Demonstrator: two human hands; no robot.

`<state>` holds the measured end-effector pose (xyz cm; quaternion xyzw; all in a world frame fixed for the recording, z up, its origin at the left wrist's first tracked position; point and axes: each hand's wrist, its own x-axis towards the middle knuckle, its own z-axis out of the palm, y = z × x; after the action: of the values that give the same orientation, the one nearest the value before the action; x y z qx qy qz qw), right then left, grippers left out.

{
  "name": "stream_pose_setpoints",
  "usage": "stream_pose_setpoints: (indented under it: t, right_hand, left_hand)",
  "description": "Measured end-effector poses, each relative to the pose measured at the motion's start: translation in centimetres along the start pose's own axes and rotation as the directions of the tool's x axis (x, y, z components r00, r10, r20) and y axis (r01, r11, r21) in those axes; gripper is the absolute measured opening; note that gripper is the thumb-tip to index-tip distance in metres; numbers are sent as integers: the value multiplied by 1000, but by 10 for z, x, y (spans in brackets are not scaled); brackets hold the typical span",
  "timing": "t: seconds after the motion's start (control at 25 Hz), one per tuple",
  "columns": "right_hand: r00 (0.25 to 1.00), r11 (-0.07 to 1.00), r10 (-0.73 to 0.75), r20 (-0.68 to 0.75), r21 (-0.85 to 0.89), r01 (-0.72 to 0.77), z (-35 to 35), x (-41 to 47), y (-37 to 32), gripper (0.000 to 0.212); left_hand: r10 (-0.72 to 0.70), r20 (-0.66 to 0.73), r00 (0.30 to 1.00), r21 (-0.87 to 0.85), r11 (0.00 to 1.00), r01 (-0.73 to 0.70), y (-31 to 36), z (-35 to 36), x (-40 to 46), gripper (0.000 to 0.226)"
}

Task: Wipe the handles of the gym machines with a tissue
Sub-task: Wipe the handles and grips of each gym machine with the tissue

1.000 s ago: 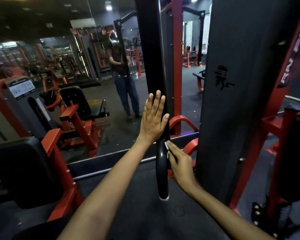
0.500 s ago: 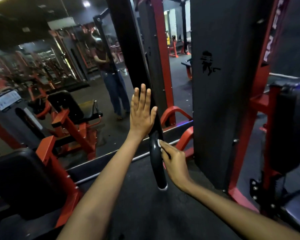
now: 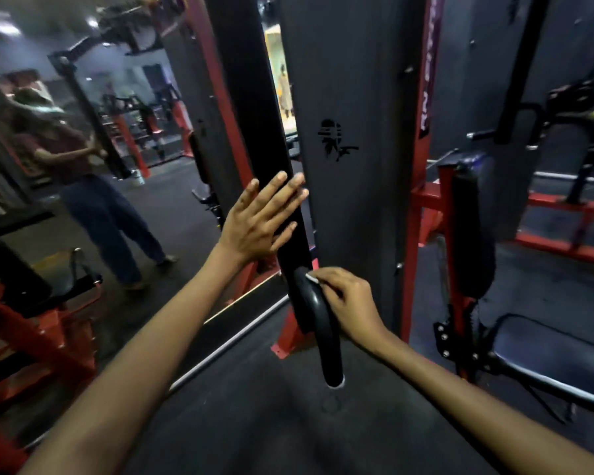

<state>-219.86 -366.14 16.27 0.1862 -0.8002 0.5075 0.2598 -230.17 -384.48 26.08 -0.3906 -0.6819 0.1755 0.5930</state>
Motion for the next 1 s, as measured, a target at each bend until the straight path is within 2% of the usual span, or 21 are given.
stream_pose_setpoints:
  t: [0.12, 0.2, 0.28, 0.44, 0.6, 0.68, 0.8, 0.84, 0.92, 1.0]
  right_hand:
    - [995, 995, 83, -50, -46, -85, 8, 0, -13, 32]
    - [992, 989, 25, -122, -142, -43, 13, -34, -17, 33]
    - [994, 975, -64, -92, -216, 43, 12, -49, -19, 33]
    - [998, 970, 61, 2, -236, -59, 10, -3, -23, 35]
    - [995, 938, -94, -41, -340, 75, 19, -57, -19, 28]
    - [992, 938, -114, -52, -334, 90, 18, -52, -18, 28]
    - [999, 941, 50, 17, -337, -42, 14, 6, -24, 33]
    - [998, 931, 56, 38, -362, -38, 15, 11, -25, 35]
    - [1000, 926, -5, 0, -378, 5, 16, -16, -24, 36]
    - [994, 936, -36, -100, -351, -1, 18, -64, -26, 37]
  left_hand:
    - [69, -94, 993, -64, 995, -76, -14, 10, 4, 48]
    - [78, -136, 988, -97, 991, -92, -10, 18, -1, 46]
    - [92, -168, 981, -113, 987, -112, -9, 21, -3, 45]
    - [242, -254, 936, -81, 959, -270, -31, 16, 15, 37]
    - [377, -305, 875, -44, 912, -408, -50, 19, 25, 36]
    - [384, -318, 867, -43, 907, -418, -51, 21, 24, 37]
    - [410, -316, 855, -37, 896, -443, -55, 20, 28, 38]
    - [414, -316, 854, -37, 894, -447, -56, 19, 30, 37]
    - [403, -324, 856, -45, 897, -440, -55, 17, 30, 36]
    - [395, -322, 860, -60, 899, -435, -49, 18, 26, 35]
